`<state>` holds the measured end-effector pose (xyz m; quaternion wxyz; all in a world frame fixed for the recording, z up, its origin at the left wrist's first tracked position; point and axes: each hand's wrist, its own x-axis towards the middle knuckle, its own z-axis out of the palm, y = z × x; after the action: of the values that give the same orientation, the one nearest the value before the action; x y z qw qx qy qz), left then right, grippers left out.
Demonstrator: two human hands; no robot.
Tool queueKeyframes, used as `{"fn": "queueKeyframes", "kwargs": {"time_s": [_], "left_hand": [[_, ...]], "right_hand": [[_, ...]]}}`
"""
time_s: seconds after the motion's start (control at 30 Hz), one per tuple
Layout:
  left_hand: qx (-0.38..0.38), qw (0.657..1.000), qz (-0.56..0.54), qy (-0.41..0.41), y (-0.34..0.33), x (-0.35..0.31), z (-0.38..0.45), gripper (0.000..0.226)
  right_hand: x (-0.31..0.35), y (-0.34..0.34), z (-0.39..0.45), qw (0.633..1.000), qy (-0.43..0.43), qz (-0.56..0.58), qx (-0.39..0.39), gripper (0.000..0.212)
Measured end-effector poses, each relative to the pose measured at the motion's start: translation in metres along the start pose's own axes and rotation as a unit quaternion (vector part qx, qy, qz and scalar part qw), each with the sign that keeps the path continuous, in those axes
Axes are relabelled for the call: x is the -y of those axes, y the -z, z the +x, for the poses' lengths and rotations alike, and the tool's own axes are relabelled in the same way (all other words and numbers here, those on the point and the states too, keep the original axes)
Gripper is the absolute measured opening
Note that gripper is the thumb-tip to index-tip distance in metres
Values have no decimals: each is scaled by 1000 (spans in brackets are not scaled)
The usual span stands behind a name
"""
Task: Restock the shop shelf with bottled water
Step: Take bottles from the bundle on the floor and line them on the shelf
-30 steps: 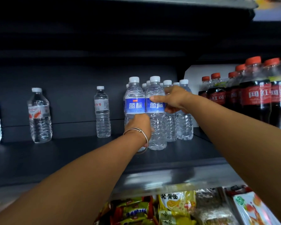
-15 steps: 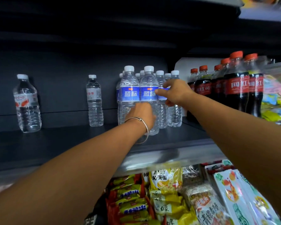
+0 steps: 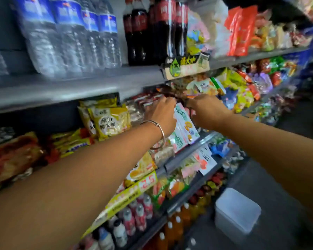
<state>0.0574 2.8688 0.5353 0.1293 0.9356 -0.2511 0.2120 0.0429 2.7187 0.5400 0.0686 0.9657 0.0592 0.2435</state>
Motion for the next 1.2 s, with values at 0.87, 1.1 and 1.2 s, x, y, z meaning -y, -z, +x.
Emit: {"fn": "queueKeyframes", "kwargs": {"time_s": [0.87, 1.1, 1.2], "left_hand": [[396, 911, -81, 80, -699, 28, -230, 40], [413, 896, -86, 142, -811, 46, -247, 51], [423, 886, -105, 160, -837, 50, -256, 57]], "right_hand": [[-3, -682, -308, 872, -150, 175, 432, 39], [19, -805, -338, 839, -190, 222, 460, 52], [24, -841, -345, 822, -203, 238, 475, 68]]}}
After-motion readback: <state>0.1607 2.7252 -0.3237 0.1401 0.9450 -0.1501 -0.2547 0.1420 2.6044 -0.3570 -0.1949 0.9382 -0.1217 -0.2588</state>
